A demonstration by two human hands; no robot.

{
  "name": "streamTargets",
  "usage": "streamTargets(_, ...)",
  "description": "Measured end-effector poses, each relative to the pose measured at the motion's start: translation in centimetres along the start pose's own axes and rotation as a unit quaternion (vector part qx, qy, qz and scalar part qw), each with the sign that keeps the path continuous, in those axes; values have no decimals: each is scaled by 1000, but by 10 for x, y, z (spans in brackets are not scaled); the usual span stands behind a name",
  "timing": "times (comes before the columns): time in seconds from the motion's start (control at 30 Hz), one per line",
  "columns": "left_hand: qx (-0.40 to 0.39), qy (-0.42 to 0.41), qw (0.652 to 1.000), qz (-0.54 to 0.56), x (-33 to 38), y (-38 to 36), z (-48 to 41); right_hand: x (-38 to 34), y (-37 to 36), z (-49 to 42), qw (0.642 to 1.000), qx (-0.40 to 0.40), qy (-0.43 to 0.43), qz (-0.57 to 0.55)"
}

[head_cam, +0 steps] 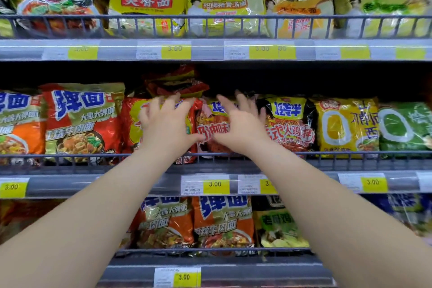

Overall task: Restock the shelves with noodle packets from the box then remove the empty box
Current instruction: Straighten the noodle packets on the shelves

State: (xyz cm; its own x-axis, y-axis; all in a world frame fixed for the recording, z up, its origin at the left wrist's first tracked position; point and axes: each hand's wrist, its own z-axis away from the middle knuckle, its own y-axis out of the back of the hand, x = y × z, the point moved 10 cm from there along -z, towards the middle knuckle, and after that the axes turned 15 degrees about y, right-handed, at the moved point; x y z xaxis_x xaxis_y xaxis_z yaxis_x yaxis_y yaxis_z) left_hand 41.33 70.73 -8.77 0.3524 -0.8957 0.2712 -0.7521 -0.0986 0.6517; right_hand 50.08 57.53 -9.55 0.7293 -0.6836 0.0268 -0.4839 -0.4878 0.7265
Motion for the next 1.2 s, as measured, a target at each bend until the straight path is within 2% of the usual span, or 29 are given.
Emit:
streamTargets(0.07,-2,-65,997,36,32,-6,4,37,26,21,997,48,-31,61)
streamTargets(0.13,-52,-85,995,32,60,-29,1,78,26,42,993,-6,-100,62)
streamTargets(0.2,-96,-70,993,-20,76,-57,-5,100,13,55,988,-77,-132,13)
streamTargets(0.37,-160,-14,979,-127,74,-90,-10,112,0,52,982,-113,-152,-19)
streamTargets(0.5,-167,9,982,-86,74,-70,0,112,-3,51,973,-144,-180,-7)
streamTargets(0.57,-107,9,994,-20,76,-50,11,102,8,52,984,-89,-152,25)
streamTargets(0.67,40,-52,994,87,84,-14,42,76,44,69,990,125,-54,41)
streamTargets(0.73,75,-120,977,160,90,-10,70,60,51,96,976,215,5,10)
streamTargets(0.83,62,-180,958,215,98,-27,95,56,47,131,966,257,35,-17)
streamTargets(1.0,-8,-190,957,220,118,-43,99,73,42,146,984,175,2,-39)
streamTargets(1.1,-95,-178,957,207,128,-43,95,83,48,148,994,73,-43,-68)
streamTargets(1.2,-226,-157,940,201,138,-42,88,89,59,153,991,-44,-94,-80)
